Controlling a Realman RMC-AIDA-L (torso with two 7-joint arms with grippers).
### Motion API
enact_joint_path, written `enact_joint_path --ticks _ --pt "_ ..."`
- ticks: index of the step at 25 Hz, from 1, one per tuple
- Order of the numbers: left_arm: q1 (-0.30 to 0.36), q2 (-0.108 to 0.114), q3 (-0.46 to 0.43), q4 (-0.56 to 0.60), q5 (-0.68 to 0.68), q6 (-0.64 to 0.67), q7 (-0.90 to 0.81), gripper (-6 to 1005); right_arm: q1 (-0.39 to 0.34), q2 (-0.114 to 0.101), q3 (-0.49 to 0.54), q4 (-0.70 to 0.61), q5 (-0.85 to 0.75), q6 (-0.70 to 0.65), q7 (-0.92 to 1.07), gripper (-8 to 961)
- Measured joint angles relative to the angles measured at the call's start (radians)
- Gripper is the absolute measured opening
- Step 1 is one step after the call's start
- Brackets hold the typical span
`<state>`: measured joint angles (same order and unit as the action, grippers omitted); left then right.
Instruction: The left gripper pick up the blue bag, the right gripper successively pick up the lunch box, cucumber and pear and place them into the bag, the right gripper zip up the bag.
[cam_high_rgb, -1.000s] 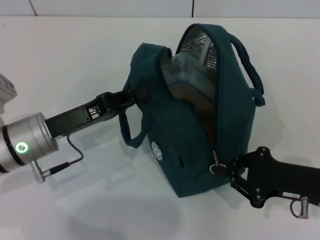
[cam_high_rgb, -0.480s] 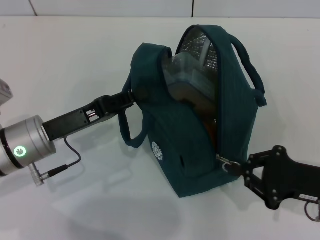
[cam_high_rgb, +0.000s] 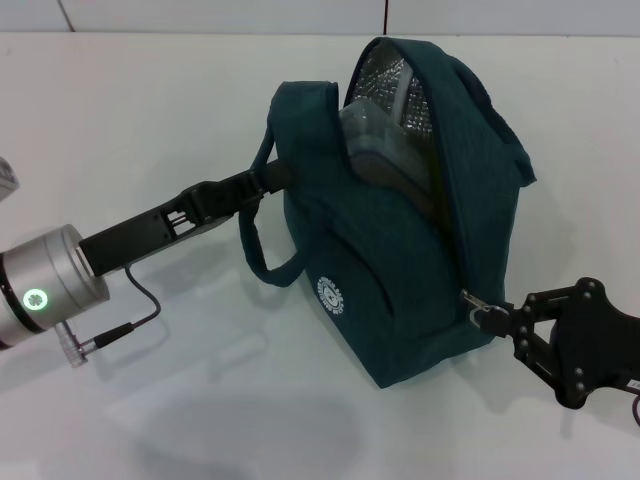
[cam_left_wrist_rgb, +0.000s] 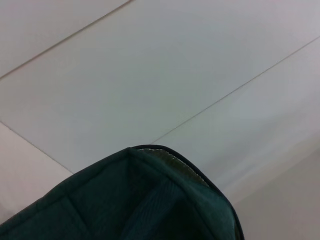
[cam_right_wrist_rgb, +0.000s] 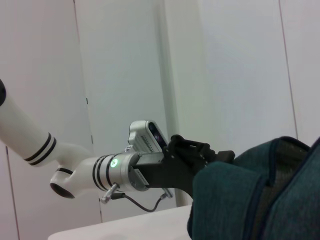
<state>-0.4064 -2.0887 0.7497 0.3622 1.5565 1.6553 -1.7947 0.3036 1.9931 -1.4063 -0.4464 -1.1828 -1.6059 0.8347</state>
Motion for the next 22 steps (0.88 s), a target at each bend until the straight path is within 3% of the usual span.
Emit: enact_joint_path --ticks 14,22 --pt "0.0 0.001 0.0 0.003 -0.028 0.001 0.004 213 -0.028 -0.016 0.041 -0.007 -0.001 0.021 -0.002 35" --pt "-0.008 0.001 0.0 0.004 -0.029 -0.004 0.005 213 -0.017 -0.001 0.034 -0.006 -0.012 0.078 -0.002 46"
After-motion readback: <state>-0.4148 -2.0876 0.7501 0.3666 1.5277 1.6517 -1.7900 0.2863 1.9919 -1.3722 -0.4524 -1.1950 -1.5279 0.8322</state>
